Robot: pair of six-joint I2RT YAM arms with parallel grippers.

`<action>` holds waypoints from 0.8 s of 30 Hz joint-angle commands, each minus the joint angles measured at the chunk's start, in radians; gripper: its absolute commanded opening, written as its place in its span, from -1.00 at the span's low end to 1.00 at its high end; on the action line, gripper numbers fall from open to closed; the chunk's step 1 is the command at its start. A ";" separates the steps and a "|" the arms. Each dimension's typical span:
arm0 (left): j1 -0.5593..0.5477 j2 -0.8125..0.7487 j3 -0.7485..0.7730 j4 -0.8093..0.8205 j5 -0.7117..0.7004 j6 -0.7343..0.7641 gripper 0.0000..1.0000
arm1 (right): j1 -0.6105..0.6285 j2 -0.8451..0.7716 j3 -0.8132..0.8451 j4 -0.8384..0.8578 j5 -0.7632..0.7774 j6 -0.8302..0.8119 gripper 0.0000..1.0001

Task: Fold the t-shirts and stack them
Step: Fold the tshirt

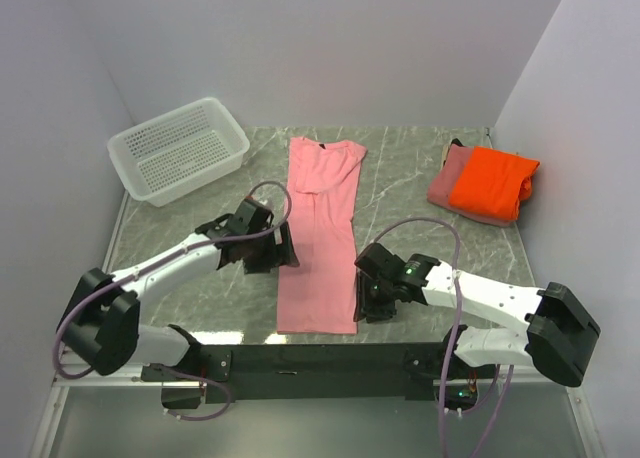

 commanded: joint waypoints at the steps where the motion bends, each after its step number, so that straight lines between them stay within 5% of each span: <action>1: -0.021 -0.117 -0.057 -0.043 -0.055 -0.053 0.75 | 0.011 -0.007 -0.012 0.054 -0.011 0.019 -0.13; 11: -0.030 -0.301 -0.237 -0.086 -0.032 -0.111 0.74 | 0.060 0.067 -0.052 0.138 -0.053 0.057 -0.13; 24: -0.064 -0.375 -0.277 -0.114 -0.047 -0.136 0.72 | 0.135 0.162 -0.068 0.132 0.002 0.128 -0.13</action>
